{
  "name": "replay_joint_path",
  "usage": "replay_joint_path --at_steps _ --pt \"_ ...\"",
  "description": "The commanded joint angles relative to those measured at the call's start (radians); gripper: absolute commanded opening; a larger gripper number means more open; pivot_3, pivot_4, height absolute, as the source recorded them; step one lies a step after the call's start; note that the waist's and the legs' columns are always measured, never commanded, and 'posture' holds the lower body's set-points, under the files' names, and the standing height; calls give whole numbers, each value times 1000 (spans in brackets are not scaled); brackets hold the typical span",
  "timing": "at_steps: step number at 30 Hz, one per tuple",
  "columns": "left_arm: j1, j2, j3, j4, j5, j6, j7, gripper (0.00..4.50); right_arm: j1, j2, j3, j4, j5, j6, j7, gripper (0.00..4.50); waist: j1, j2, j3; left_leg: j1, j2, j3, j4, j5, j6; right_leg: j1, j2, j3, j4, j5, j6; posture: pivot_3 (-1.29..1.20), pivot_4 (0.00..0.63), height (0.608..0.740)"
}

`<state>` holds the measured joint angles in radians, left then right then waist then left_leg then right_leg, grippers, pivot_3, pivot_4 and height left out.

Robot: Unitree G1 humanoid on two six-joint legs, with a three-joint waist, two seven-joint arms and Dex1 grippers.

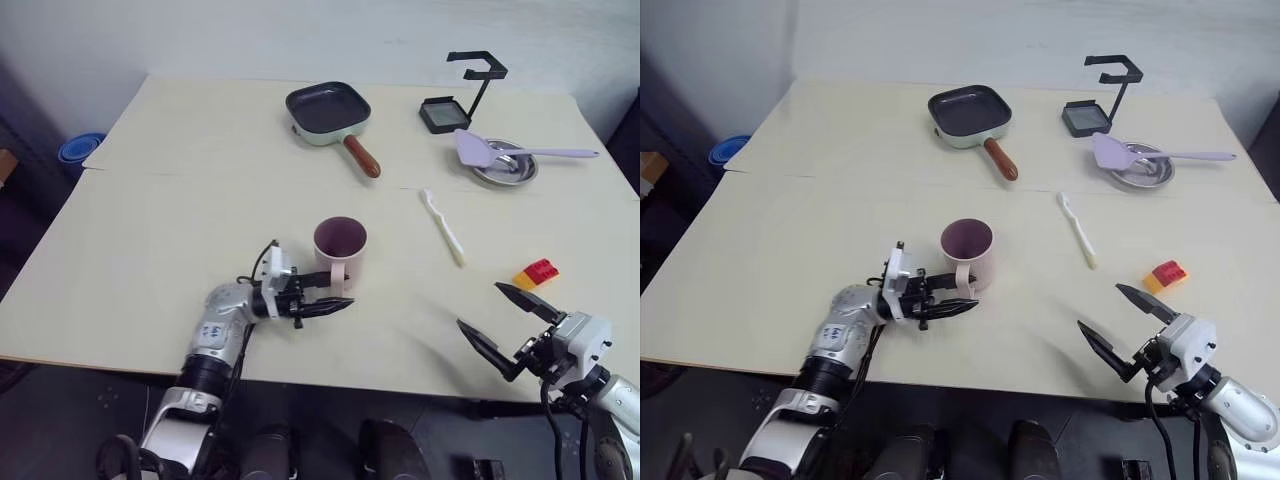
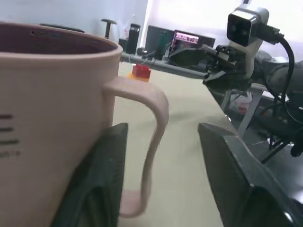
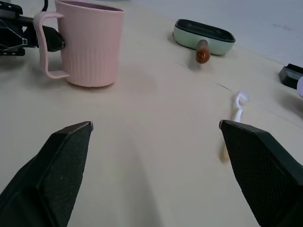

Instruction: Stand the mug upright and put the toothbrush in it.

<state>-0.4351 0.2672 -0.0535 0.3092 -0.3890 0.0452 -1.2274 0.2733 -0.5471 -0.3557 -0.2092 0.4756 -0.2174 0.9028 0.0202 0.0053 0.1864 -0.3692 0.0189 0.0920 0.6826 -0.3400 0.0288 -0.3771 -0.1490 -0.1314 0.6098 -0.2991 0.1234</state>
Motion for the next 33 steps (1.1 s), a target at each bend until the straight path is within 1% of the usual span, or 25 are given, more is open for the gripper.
replay_joint_path --at_steps 1,4,6,8,10,12,13,15,17,19,21,22,25,26,29,31,33 --pt "91 87 47 -147 -34 48 8 3650 -2 -17 -18 -4 11 -4 8 4500 -2 0 0 0 0 0 0 0 0 0 0 0 0 0 0 0 150 740" --pt "172 165 99 -240 -64 69 15 4482 18 -31 -59 32 25 -6 25 4500 -3 0 0 0 1 0 0 0 0 0 0 0 -1 0 0 0 150 740" --pt "213 209 132 -295 -90 98 24 4482 38 -39 -83 56 35 -8 38 4500 2 0 0 0 1 0 0 0 0 0 0 0 -1 0 0 0 150 740" --pt "255 256 233 -377 -156 106 44 4482 84 -45 -118 81 53 0 58 4500 4 0 0 0 0 0 0 -1 1 1 -1 0 -1 0 0 0 150 740" --pt "271 279 315 -437 -208 107 82 4482 101 -45 -137 94 53 -4 62 4500 5 0 0 0 1 -1 0 -1 1 1 -1 0 -2 0 0 0 150 740" --pt "260 297 354 -474 -234 139 133 4482 82 -46 -136 91 52 -5 55 4500 2 0 0 0 1 -1 0 -2 0 1 -1 1 -3 0 0 0 150 740" --pt "250 312 366 -489 -236 157 155 4482 43 -57 -119 72 58 31 37 4500 2 0 0 0 1 0 0 -2 0 1 -1 1 -3 0 0 0 150 740" --pt "241 347 374 -499 -232 188 177 4482 -58 -93 -70 34 67 140 -1 4500 -11 1 0 2 1 1 0 -2 0 1 -1 3 -3 0 0 0 150 740" --pt "235 379 369 -502 -224 211 184 4482 -174 -142 -18 15 45 295 -71 4500 -27 2 1 3 1 2 0 -2 0 1 -1 4 -2 0 0 0 150 740" --pt "229 407 355 -508 -217 234 188 4482 -277 -191 28 18 22 452 -141 4500 -26 3 1 3 3 3 0 -2 -2 -1 0 4 1 -1 -1 0 150 740" --pt "219 430 343 -511 -196 237 195 4482 -422 -228 89 48 11 610 -195 4500 -24 3 1 1 5 2 -1 -3 -4 -2 2 2 2 -2 -3 0 150 740" --pt "208 434 341 -513 -198 246 205 4482 -502 -239 127 81 2 667 -196 4500 -24 3 1 -1 5 2 -1 -3 -4 -4 2 1 2 -2 -4 0 150 740" --pt "183 435 326 -525 -190 255 228 4482 -813 -263 322 293 -146 903 -234 4500 -25 3 1 -3 5 3 0 -3 -4 -7 3 1 2 -2 -4 0 150 740" --pt "181 434 322 -528 -188 254 232 4482 -883 -259 363 351 -178 956 -243 4500 -25 3 1 -3 4 5 1 -2 -4 -7 2 2 3 -2 -4 0 150 740" --pt "197 428 313 -558 -190 258 249 4482 -1089 -212 476 563 -250 999 -193 4500 -23 3 1 -5 4 4 0 -2 -3 -9 2 1 3 -2 -4 0 150 740" --pt "212 428 312 -574 -192 260 255 4482 -1188 -184 522 684 -281 1019 -156 4500 -25 3 1 -10 3 5 0 -2 -3 -15 2 1 3 -2 -4 0 150 740" --pt "229 432 310 -589 -191 260 257 4500 -1273 -156 550 829 -321 993 -131 4096 -29 3 1 -15 3 5 1 -2 -3 -19 2 0 4 -2 -4 0 150 740"
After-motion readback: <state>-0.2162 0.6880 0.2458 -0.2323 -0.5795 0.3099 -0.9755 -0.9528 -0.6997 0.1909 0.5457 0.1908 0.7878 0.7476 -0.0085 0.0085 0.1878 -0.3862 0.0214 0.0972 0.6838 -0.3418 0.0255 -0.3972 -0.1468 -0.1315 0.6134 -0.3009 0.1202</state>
